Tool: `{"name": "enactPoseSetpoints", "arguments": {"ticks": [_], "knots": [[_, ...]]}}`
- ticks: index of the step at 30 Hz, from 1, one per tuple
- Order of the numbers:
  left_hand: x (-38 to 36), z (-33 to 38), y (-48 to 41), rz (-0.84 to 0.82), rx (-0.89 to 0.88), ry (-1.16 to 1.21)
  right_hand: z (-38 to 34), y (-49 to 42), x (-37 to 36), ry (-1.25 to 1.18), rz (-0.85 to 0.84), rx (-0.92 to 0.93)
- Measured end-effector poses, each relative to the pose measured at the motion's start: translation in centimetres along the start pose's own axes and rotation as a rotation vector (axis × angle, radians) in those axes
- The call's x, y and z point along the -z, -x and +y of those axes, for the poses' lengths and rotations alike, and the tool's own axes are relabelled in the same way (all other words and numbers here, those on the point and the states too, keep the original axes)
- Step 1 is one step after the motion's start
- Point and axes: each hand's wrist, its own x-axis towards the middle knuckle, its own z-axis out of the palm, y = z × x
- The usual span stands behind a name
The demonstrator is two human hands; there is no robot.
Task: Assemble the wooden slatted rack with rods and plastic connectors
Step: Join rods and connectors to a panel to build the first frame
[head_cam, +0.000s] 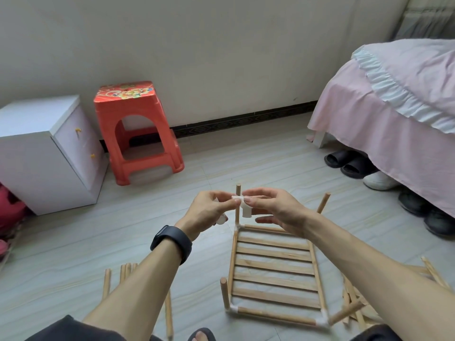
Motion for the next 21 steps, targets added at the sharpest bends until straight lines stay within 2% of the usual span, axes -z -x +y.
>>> {"name": "enactPoseSetpoints", "arguments": {"ticks": [6,11,16,21], "knots": [[0.40,-0.21,-0.10,0.012,0.003,0.116,-0.51,0.09,-0.15,-0.287,-0.042,-0.038],[0.50,-0.47,0.23,-0.113,0.067,0.050,-0.40,-0.05,-0.30,-0.515,-0.064,-0.045],[0.35,-0.43,-0.15,-0.038,0.033,0.079,-0.37,-0.11,-0.87,-0.297,0.029,-0.016],[0.14,-0.98,-0.62,0.038,0.015,0.103,-0.24,-0.16,-0.89,-0.246,0.027,-0.026]]}}
